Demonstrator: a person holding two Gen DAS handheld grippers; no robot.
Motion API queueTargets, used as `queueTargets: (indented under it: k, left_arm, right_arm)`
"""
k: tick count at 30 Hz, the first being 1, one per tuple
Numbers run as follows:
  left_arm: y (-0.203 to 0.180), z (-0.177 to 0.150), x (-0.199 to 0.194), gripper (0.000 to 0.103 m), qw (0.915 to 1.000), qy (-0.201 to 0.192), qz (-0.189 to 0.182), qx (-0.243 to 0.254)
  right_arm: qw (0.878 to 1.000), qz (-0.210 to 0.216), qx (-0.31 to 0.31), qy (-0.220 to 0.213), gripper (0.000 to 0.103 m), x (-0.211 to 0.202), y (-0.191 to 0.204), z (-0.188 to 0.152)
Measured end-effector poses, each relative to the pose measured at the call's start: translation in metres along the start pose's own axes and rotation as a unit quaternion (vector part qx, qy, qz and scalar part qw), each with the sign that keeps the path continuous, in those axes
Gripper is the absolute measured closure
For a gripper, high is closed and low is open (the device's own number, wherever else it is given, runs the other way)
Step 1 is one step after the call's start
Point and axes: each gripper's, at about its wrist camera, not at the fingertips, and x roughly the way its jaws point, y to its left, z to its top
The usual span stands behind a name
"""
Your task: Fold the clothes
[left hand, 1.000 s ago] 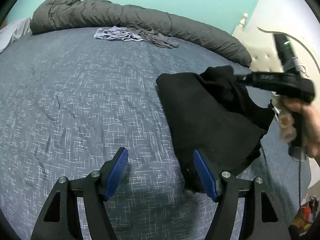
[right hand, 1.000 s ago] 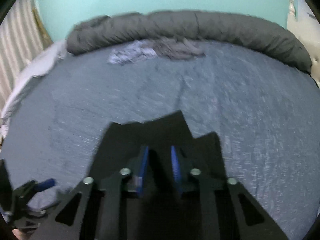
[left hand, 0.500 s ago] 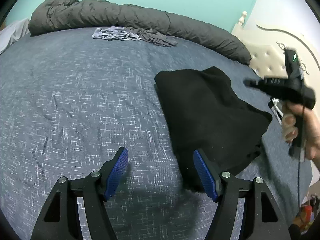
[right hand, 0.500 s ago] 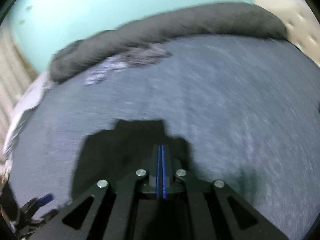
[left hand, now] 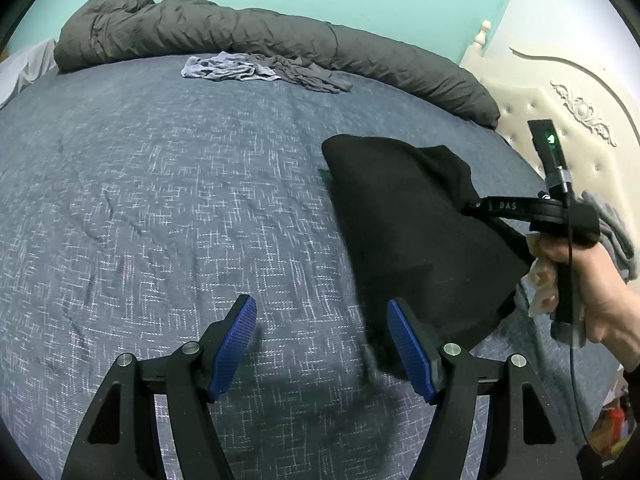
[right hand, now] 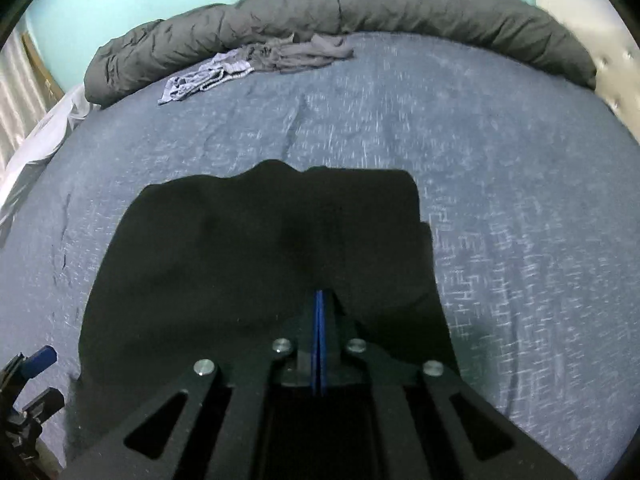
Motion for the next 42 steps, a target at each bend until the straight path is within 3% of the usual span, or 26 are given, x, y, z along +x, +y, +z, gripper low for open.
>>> queueTargets:
  k: [4, 6, 13, 16, 22, 28, 36, 42]
  left_arm:
    - [0.000, 0.000, 0.000, 0.031, 1.0000, 0.000, -0.001, -0.002]
    - [0.000, 0.000, 0.000, 0.031, 1.0000, 0.000, 0.000, -0.002]
    - [0.006, 0.001, 0.001, 0.031, 1.0000, 0.004, -0.001, -0.008]
    - [0.006, 0.001, 0.002, 0.031, 1.0000, 0.006, -0.003, -0.008]
    - [0.005, 0.001, -0.001, 0.031, 0.9999, 0.004, -0.006, -0.008]
    - [0.000, 0.001, -0.002, 0.031, 1.0000, 0.003, -0.008, -0.003]
    - [-0.001, 0.001, -0.002, 0.031, 1.0000, 0.004, -0.007, -0.003]
    - [0.000, 0.001, -0.004, 0.031, 0.9999, 0.003, -0.010, -0.004]
  right_arm:
    - [0.998, 0.027, 0.004, -0.053, 0.103, -0.024, 0.005, 0.017]
    - [0.997, 0.047, -0.007, -0.060, 0.103, -0.026, 0.011, 0.031]
    - [1.000, -0.006, -0.016, 0.017, 0.103, 0.017, 0.008, 0.054]
    - [0.998, 0.001, 0.049, 0.051, 0.103, 0.033, -0.019, 0.049]
    - [0.999, 0.016, 0.047, -0.004, 0.101, -0.008, -0.018, 0.047]
    - [0.998, 0.042, 0.008, -0.036, 0.101, -0.056, -0.011, 0.007]
    - [0.999, 0.008, 0.018, -0.039, 0.100, -0.042, -0.014, -0.074]
    - [0.997, 0.009, 0.023, -0.068, 0.101, -0.054, -0.006, -0.076]
